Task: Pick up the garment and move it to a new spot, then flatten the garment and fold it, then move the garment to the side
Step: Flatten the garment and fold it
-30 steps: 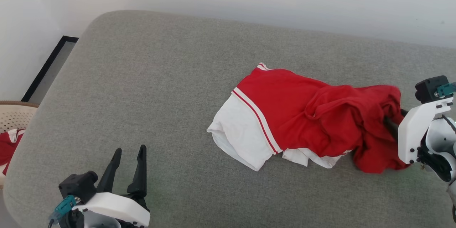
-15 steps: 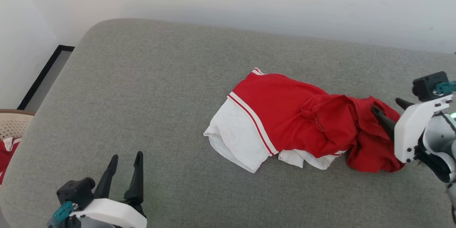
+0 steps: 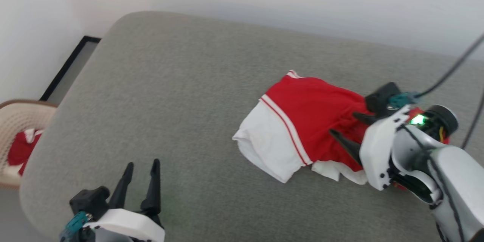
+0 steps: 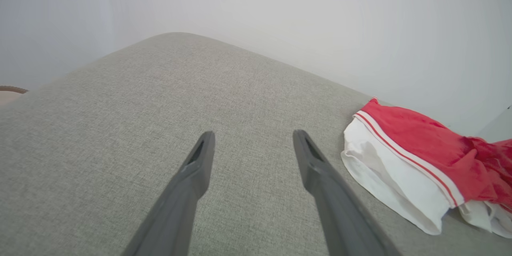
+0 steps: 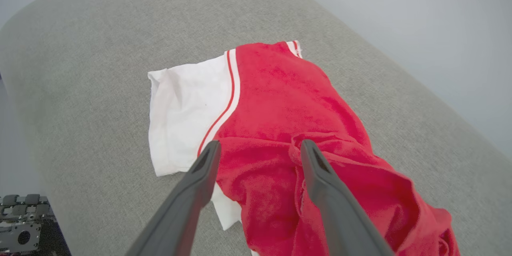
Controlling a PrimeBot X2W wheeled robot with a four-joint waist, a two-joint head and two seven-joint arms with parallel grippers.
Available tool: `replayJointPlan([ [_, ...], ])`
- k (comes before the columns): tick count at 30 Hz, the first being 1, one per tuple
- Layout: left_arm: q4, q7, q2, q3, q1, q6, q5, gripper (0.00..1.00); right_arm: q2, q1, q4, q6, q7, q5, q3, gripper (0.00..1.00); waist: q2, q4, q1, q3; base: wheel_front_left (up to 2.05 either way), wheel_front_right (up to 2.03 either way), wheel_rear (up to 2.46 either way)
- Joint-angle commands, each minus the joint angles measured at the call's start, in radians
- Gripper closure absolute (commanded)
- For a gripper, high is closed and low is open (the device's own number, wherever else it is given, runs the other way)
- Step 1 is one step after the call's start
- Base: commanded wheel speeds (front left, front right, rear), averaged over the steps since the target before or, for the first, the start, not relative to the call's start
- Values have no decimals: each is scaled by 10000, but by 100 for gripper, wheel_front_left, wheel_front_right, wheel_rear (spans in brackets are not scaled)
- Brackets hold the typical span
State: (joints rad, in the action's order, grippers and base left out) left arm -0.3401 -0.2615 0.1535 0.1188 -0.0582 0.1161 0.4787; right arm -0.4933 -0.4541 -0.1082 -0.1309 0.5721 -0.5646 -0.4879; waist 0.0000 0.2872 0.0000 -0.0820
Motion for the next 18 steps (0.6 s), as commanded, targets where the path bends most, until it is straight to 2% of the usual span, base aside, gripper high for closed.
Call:
replayJointPlan([
  [1, -17, -50, -64, 42, -149, 66, -97, 0, 28, -180, 13, 3, 133, -33, -124, 0, 0, 253, 0, -133, 0, 0, 0],
  [12, -310, -50, -610, 291, -691, 125, -339, 0, 156, -1340, -1228, 3, 1340, -400, -1739, 0, 0, 1612, 0, -675, 0, 0, 0],
  [18, -422, -50, -837, 552, -849, 136, -247, 0, 14, -1921, -2060, 5, 1650, -636, -2744, 0, 0, 2173, 0, -1001, 0, 0, 0],
])
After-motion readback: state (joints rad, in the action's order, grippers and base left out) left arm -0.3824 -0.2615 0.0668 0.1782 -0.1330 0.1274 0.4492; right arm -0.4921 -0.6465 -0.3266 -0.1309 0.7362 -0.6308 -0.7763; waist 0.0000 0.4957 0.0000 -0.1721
